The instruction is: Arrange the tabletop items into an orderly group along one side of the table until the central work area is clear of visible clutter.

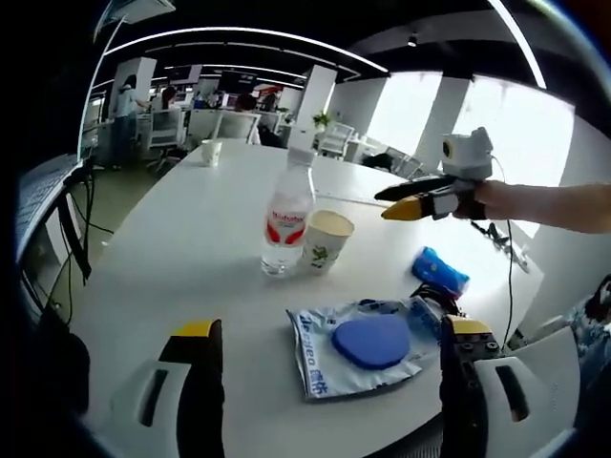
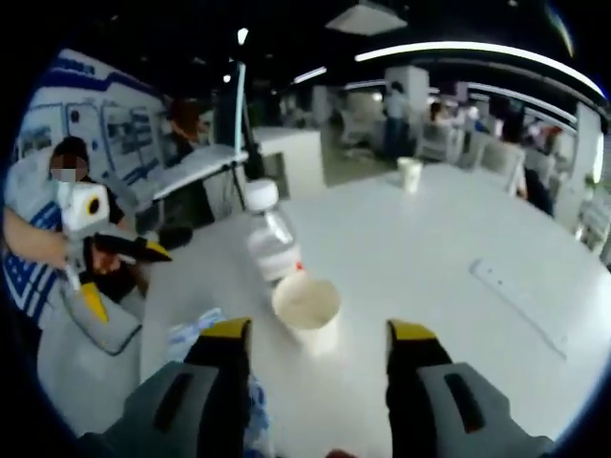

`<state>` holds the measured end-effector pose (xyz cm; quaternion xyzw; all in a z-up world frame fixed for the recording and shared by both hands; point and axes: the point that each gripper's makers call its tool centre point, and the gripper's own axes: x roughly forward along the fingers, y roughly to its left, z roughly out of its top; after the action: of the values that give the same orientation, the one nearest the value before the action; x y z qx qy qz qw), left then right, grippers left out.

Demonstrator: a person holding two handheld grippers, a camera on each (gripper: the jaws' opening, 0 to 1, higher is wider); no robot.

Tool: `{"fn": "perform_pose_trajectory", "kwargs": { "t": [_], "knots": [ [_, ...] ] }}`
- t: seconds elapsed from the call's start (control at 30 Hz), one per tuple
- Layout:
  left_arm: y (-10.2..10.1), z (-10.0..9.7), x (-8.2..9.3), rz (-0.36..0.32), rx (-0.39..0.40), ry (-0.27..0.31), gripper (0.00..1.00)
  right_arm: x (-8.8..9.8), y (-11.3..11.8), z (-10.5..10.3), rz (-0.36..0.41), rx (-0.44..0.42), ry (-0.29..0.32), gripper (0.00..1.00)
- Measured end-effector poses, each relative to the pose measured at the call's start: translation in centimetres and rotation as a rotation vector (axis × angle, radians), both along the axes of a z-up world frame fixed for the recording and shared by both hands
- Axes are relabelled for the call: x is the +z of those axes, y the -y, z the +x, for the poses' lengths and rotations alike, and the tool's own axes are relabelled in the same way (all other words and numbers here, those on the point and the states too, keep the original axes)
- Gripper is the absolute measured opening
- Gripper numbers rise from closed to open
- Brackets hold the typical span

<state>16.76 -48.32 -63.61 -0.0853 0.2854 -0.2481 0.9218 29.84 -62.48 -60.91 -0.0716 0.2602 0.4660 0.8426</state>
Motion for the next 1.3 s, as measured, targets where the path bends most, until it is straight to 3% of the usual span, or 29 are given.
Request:
{"fn": "perform_pose_trajectory", "kwargs": {
  "t": [0.07,0.13,0.17,0.23,0.37,0.43,0.53,0.77,1.3],
  "knots": [
    [0.1,0.3,0.6,-0.026,0.013,0.031,0.91,0.8,-0.1,-0.3,0.052,-0.012,0.005,0.56],
    [0.2,0.1,0.8,-0.077,0.016,0.003,0.82,1.9,-0.5,-0.7,0.124,-0.015,0.008,0.57],
    [-0.1,0.0,0.4,-0.057,0.026,-0.027,0.82,1.8,-0.3,-1.1,0.112,-0.007,-0.002,0.56],
    [-0.7,0.4,0.6,0.023,0.021,0.034,0.85,1.6,0.3,-1.4,0.066,-0.018,-0.001,0.56],
    [0.0,0.2,1.0,-0.005,-0.012,0.038,0.83,2.2,0.7,-1.8,0.077,-0.002,0.024,0.52],
    [0.1,0.0,1.0,0.021,-0.027,0.049,0.85,3.0,0.7,-2.1,0.101,0.010,0.049,0.45],
    [0.4,-0.4,0.7,0.017,-0.042,0.026,0.86,4.1,0.7,-2.6,0.157,-0.005,0.061,0.46],
    [0.5,-1.1,-0.3,0.023,-0.053,-0.022,0.90,3.6,1.6,-4.3,0.144,-0.022,0.038,0.44],
    [0.8,-1.3,0.1,0.018,-0.077,-0.022,0.91,3.0,3.1,-6.2,0.139,-0.067,0.031,0.47]
  ]
}}
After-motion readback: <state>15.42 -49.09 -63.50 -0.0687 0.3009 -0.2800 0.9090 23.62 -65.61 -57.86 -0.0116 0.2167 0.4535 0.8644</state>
